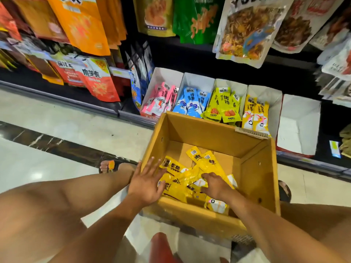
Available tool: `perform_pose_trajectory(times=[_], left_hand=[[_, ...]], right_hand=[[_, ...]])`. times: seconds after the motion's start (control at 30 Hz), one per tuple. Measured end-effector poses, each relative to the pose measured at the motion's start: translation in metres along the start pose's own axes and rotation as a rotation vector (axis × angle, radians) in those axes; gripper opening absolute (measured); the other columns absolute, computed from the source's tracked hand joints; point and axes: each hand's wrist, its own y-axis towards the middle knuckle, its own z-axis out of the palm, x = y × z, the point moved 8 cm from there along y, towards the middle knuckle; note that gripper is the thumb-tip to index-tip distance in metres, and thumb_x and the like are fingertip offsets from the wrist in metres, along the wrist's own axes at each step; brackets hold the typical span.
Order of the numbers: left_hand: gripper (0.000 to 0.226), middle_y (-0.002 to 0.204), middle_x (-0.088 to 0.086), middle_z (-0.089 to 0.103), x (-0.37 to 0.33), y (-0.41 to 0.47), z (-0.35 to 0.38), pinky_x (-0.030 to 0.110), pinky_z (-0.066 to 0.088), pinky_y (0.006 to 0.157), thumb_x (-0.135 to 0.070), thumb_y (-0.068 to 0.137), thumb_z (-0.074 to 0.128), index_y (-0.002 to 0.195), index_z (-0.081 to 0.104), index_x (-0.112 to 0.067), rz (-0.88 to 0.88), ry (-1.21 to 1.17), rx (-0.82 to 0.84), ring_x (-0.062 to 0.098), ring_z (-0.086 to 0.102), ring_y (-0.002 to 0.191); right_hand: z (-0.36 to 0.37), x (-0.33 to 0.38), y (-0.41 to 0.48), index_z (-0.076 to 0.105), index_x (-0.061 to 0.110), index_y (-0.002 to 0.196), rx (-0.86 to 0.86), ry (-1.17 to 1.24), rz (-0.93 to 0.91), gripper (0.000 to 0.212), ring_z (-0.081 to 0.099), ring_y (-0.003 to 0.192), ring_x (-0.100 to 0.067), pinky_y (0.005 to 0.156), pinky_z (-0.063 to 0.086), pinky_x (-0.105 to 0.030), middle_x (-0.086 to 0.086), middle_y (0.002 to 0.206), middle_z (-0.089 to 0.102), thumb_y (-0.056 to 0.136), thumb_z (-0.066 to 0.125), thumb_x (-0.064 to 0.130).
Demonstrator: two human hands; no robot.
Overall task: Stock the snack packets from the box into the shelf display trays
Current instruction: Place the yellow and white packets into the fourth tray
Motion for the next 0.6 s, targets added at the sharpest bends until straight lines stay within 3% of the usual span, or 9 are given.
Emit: perform_pose_trajectory(times=[0.23, 0.37, 0.5, 0.6], left_hand=[[0.052, 0.169, -0.003, 0.024, 0.002, 0.001, 0.001, 0.062, 0.011, 0.123, -0.054, 0.097, 0.033, 0.144, 0.052, -0.041, -0.028, -0.025, 0.001, 0.02, 0.0, 0.159], [0.05, 0.168, -0.002, 0.026, 0.004, 0.002, 0.003, 0.063, 0.014, 0.121, -0.053, 0.096, 0.036, 0.14, 0.058, -0.039, -0.044, -0.025, 0.005, 0.02, 0.001, 0.159], [0.051, 0.168, -0.003, 0.028, 0.002, 0.003, -0.001, 0.062, 0.013, 0.121, -0.052, 0.095, 0.037, 0.14, 0.058, -0.039, -0.06, -0.033, 0.025, 0.02, 0.002, 0.159], [0.052, 0.168, -0.004, 0.028, 0.004, 0.002, -0.003, 0.061, 0.015, 0.121, -0.051, 0.094, 0.039, 0.142, 0.055, -0.038, -0.068, -0.045, 0.021, 0.02, 0.004, 0.159]], right_hand=[[0.058, 0.034, 0.035, 0.047, 0.023, 0.145, 0.202, 0.075, -0.011, 0.054, 0.053, 0.129, -0.029, 0.1, 0.044, -0.032, -0.01, 0.146, 0.052, 0.093, 0.062, 0.03], [0.074, 0.046, 0.054, 0.042, 0.02, 0.149, 0.223, 0.142, 0.006, 0.06, 0.052, 0.131, -0.031, 0.101, 0.046, -0.034, -0.011, 0.15, 0.048, 0.093, 0.062, 0.025], [0.081, 0.049, 0.07, 0.043, 0.021, 0.148, 0.218, 0.165, 0.009, 0.061, 0.057, 0.125, -0.032, 0.097, 0.047, -0.034, -0.012, 0.142, 0.057, 0.091, 0.063, 0.033], [0.084, 0.048, 0.076, 0.062, 0.018, 0.13, 0.188, 0.177, 0.011, 0.045, 0.062, 0.117, -0.032, 0.091, 0.05, -0.034, -0.013, 0.13, 0.065, 0.091, 0.06, 0.039]])
